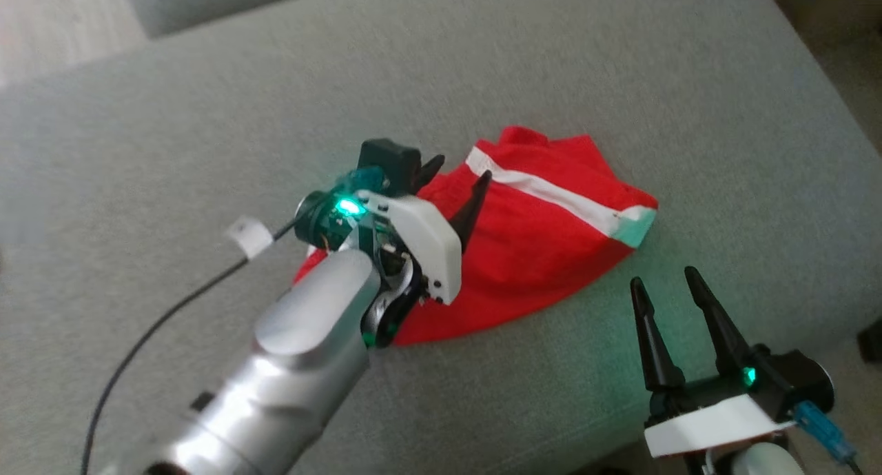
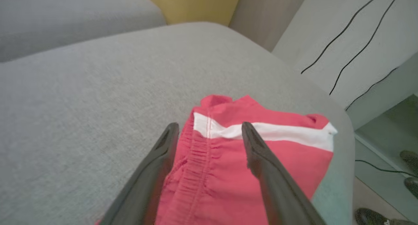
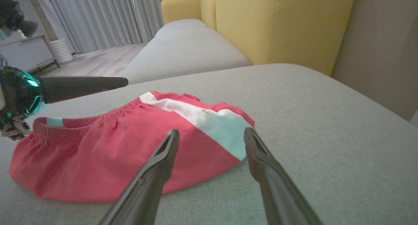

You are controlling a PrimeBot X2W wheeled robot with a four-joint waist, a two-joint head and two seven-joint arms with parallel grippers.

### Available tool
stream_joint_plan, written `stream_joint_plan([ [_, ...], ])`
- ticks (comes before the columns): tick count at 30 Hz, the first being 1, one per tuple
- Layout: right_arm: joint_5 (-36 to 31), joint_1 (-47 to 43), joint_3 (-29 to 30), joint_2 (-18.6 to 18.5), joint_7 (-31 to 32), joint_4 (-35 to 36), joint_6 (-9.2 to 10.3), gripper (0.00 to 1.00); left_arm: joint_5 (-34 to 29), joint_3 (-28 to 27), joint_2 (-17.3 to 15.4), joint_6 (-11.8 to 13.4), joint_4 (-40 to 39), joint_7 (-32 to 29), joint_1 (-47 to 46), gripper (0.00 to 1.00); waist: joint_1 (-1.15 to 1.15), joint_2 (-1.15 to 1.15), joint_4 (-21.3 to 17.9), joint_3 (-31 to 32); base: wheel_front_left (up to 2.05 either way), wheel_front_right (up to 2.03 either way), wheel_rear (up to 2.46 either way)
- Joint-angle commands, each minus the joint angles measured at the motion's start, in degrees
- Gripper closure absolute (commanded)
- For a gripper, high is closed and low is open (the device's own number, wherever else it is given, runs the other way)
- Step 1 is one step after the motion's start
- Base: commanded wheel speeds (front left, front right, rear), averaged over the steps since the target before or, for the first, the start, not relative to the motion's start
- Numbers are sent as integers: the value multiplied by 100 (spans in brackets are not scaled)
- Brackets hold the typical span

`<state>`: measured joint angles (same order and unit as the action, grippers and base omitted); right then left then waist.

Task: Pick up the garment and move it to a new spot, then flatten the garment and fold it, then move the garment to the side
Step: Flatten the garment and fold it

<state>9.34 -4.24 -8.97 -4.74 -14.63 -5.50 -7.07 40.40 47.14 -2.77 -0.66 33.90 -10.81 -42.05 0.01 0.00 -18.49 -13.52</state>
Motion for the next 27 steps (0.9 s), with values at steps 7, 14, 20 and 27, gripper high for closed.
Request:
stream_joint_plan([
  [7,110,289,-238,-139,-37,227,-42,0,665,400,-10,99,456,70,-897,0,-1,0,-208,-651,0,0,0],
  [14,141,361,-319,-140,-37,187,-42,0,1416,969,-10,42,774,59,-1328,0,-1,0,-229,-746,0,0,0],
  [20,158,413,-367,-110,-37,143,-42,0,1926,1530,-10,8,802,133,-1562,50,-1,0,-274,-689,0,0,0],
  [27,130,335,-302,-75,-37,106,-42,0,2158,1982,-10,-26,728,454,-1724,100,-1,0,-206,-491,0,0,0],
])
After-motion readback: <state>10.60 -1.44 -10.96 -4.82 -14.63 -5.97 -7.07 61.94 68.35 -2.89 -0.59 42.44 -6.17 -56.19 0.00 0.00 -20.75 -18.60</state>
